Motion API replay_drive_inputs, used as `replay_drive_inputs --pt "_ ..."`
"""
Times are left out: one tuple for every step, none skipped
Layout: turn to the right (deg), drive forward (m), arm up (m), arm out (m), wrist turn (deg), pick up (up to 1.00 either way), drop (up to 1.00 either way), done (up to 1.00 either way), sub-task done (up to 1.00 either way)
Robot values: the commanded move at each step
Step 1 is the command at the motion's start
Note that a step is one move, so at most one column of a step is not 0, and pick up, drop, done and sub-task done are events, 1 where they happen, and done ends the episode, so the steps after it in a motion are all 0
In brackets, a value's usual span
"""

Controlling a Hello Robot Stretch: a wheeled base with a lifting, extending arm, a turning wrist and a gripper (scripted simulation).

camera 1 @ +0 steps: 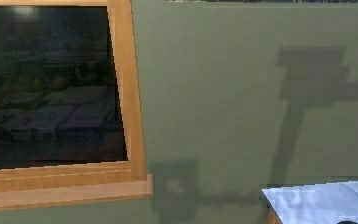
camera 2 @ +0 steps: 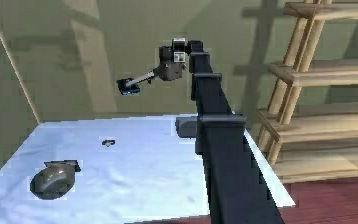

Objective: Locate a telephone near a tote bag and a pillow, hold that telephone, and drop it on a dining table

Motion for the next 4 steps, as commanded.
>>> replay_drive_inputs --pt "0.0 0.0 -0.14 0.0 0.0 0.0 0.0 0.0 0.0" --pt "0.0 0.0 -0.32 0.0 0.0 0.0 0.0 0.0 0.0" --pt "0.0 0.0 0.0 0.0 0.0 0.0 1.0 0.0 0.0" --pt "0.0 0.0 0.1 0.0 0.0 0.0 0.0 0.0 0.0"
